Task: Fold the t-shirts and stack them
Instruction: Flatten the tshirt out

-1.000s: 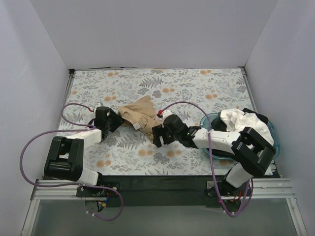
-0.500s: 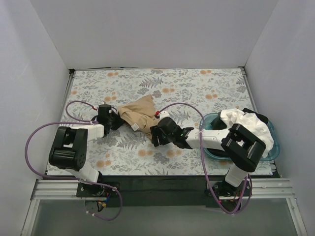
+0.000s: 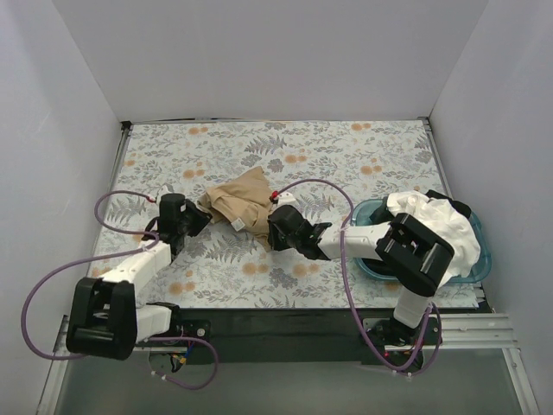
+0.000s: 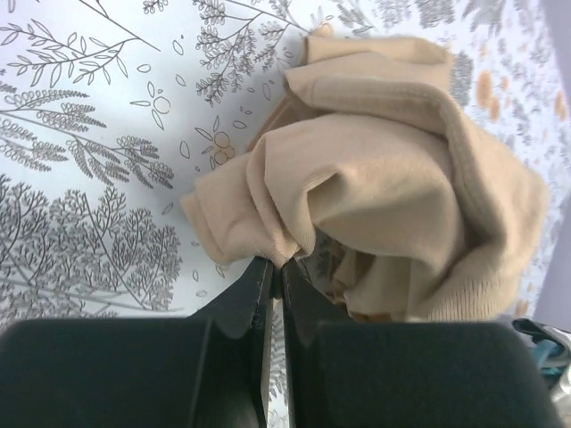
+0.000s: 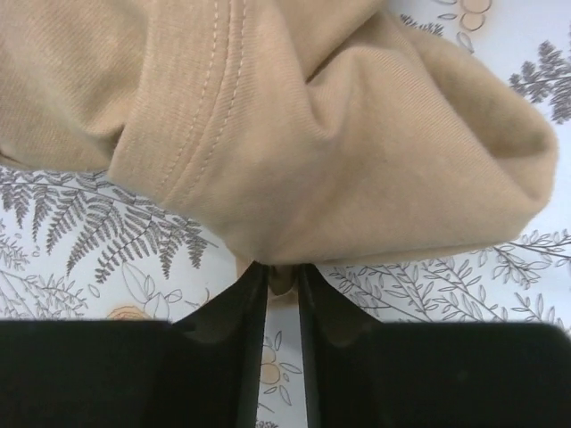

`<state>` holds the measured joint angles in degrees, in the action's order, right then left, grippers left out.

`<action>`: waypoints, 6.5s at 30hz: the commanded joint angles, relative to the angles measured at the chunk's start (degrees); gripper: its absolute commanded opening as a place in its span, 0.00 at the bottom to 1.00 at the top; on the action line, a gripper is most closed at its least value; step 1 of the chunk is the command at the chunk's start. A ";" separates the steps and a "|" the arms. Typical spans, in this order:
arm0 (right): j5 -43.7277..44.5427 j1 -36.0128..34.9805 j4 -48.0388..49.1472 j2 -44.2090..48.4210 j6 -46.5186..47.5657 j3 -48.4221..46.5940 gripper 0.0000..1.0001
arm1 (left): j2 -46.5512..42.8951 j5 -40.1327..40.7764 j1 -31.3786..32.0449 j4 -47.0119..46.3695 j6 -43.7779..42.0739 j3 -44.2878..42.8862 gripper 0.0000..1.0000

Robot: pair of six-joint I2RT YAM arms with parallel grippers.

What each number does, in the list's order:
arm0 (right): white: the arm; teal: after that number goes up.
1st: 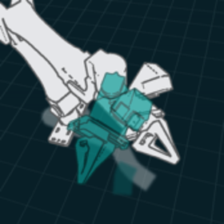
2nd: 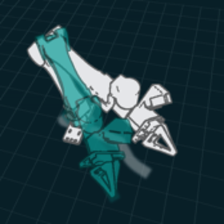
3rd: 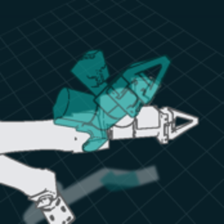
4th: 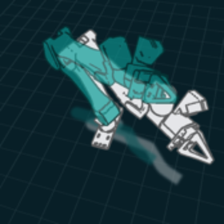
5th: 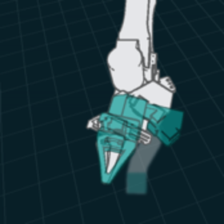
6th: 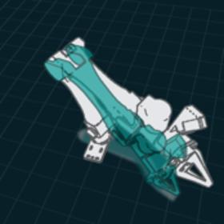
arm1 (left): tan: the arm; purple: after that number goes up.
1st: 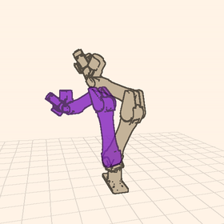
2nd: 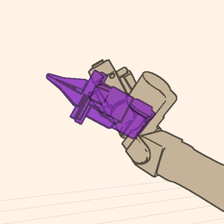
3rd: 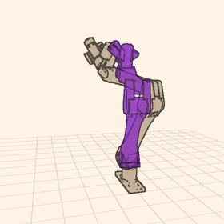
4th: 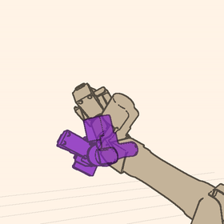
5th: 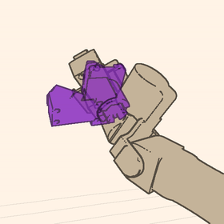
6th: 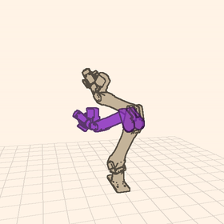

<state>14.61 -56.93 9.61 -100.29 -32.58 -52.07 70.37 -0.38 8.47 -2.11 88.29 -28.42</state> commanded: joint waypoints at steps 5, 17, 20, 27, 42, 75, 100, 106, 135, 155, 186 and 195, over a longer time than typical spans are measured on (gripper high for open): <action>6.75 -0.29 2.43 3.25 1.20 0.13 0.01 | -13.49 1.61 0.06 7.46 2.23 2.06 0.00; 13.60 -0.29 -2.21 35.58 9.63 9.27 0.01 | -34.50 7.06 0.32 19.86 4.43 -9.79 0.00; 17.37 -0.29 -7.75 43.58 12.96 7.61 0.01 | -38.27 9.08 0.32 21.61 4.17 -12.87 0.00; 22.21 -0.20 -13.21 56.86 20.44 0.41 0.01 | -40.22 14.53 0.32 25.22 3.91 -22.72 0.00; 32.93 -0.20 -14.18 57.59 31.87 -5.23 0.01 | -34.60 23.24 0.32 25.94 4.26 -28.53 0.00; -29.42 28.27 -24.20 43.60 21.50 3.87 0.51 | -17.36 23.84 -12.34 30.83 8.81 -20.75 0.88; -22.43 17.48 -14.00 22.99 24.75 0.67 0.98 | -11.31 0.91 -12.16 18.29 12.17 -2.16 0.96; -26.47 15.71 -14.00 4.27 24.23 -11.71 0.98 | -6.05 3.37 -12.16 16.79 11.03 -0.93 0.97; -9.68 41.45 -21.03 -0.43 24.93 -15.15 0.98 | 11.46 6.71 -12.16 14.33 8.65 -5.58 0.98; -23.93 26.61 -11.55 9.33 25.38 -3.30 0.98 | 27.09 -4.53 -11.64 8.44 3.20 -21.13 0.98; -23.40 23.79 -10.22 8.62 24.40 -1.71 0.98 | 12.17 5.31 1.90 11.78 -2.08 -21.16 0.98; -22.96 22.91 -10.31 11.78 23.44 0.39 0.98 | 15.75 9.96 1.81 14.94 1.18 -19.65 0.78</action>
<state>-8.10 -33.52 -2.52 -91.66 -8.47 -52.42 84.36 6.50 10.39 11.53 87.96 -46.57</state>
